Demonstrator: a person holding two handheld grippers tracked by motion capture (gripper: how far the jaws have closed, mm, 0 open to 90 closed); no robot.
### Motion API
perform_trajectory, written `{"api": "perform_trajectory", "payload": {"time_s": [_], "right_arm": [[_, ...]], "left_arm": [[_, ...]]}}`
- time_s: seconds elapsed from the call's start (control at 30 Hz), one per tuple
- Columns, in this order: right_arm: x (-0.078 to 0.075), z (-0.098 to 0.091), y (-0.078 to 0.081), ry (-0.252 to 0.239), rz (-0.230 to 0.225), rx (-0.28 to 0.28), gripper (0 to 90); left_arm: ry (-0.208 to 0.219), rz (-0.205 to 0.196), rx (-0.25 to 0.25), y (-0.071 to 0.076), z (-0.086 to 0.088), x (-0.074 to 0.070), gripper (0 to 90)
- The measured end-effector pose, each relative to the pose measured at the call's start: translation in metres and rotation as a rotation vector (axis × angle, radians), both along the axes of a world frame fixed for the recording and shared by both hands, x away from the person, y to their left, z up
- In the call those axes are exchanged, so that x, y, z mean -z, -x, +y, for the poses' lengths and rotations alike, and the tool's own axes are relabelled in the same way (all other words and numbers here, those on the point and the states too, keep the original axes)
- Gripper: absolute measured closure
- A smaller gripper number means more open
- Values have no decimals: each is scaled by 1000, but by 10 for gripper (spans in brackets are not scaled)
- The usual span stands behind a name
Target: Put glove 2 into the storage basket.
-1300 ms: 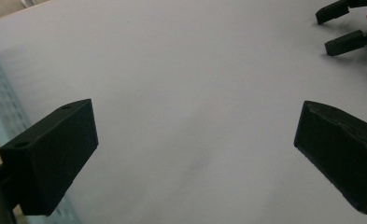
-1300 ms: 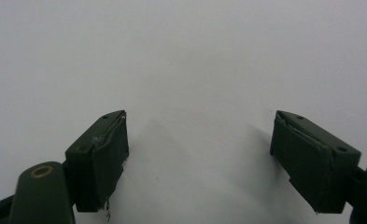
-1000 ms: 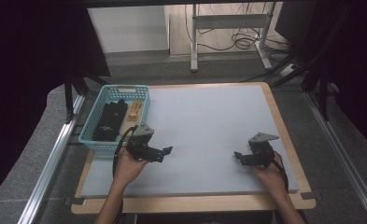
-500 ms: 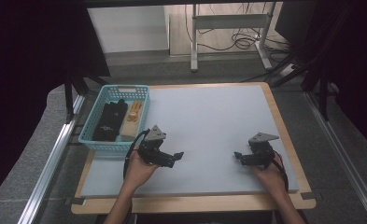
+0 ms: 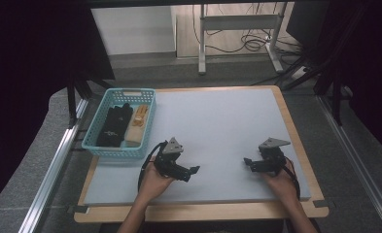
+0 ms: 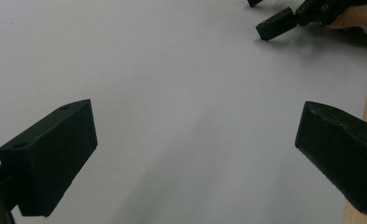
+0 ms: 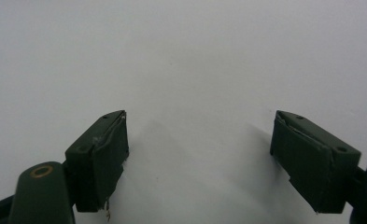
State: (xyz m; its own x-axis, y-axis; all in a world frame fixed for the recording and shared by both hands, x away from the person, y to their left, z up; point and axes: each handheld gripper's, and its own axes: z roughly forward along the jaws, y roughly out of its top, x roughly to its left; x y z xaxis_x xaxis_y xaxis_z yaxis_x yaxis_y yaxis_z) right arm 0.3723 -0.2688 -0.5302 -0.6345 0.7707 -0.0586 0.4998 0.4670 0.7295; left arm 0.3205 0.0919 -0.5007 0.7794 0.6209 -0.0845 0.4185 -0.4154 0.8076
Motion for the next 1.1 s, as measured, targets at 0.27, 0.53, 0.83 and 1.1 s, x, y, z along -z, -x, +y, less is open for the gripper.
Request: {"api": "perform_trajectory", "payload": {"time_s": [0.27,0.53,0.83,1.1], "right_arm": [[0,0,0,0,0,0,189],[0,0,0,0,0,0,189],[0,0,0,0,0,0,189],[0,0,0,0,0,0,189]], "left_arm": [[-20,13,21,1,-7,15,0],[-49,25,36,4,-13,25,0],[-76,40,45,6,-18,35,0],[-109,51,51,6,-23,42,0]]}}
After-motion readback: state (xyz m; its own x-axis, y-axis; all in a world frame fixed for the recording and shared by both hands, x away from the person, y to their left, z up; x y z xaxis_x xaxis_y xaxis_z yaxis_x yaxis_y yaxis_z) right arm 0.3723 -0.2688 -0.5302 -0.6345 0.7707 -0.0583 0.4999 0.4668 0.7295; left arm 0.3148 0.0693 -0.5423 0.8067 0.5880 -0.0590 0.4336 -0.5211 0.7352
